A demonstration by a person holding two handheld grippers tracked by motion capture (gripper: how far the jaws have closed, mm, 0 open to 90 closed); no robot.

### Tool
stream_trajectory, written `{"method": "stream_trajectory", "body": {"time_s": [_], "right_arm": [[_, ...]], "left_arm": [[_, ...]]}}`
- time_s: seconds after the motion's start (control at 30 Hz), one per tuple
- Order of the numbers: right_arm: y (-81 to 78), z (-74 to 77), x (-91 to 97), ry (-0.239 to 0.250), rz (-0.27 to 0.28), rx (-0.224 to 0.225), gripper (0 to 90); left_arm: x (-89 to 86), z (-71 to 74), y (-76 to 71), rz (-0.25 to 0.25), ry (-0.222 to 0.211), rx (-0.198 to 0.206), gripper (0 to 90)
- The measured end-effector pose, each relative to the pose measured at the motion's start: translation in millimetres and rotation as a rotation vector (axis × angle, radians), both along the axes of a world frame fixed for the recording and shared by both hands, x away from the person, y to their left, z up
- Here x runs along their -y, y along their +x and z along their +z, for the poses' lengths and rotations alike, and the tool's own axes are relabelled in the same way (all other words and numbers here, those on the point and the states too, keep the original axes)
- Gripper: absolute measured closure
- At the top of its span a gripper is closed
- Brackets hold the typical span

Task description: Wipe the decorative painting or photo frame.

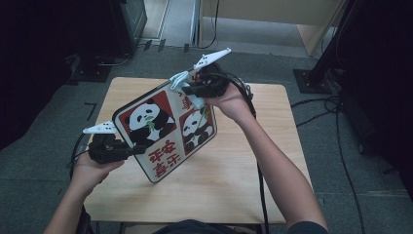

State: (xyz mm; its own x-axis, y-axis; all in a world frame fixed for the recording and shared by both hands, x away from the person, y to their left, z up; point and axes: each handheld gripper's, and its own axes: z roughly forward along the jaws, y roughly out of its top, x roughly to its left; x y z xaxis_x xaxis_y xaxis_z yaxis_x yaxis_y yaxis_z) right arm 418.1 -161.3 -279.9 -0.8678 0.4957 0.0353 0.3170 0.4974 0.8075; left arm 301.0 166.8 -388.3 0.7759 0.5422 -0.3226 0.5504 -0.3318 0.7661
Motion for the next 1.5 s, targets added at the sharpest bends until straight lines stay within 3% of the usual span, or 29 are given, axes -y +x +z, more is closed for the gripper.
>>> {"method": "stream_trajectory", "body": {"time_s": [0.33, 1.5], "right_arm": [[-1.9, -10.7, 0.9, 0.012, 0.005, -0.018, 80.4], [-14.8, -70.7, 10.7, 0.038, 0.012, -0.103, 80.3]], "left_arm": [[0.2, 0.2, 0.2, -0.004, 0.001, 0.001, 76.5], [-0.3, -0.1, 0.8, -0.009, -0.003, -0.005, 76.2]]}}
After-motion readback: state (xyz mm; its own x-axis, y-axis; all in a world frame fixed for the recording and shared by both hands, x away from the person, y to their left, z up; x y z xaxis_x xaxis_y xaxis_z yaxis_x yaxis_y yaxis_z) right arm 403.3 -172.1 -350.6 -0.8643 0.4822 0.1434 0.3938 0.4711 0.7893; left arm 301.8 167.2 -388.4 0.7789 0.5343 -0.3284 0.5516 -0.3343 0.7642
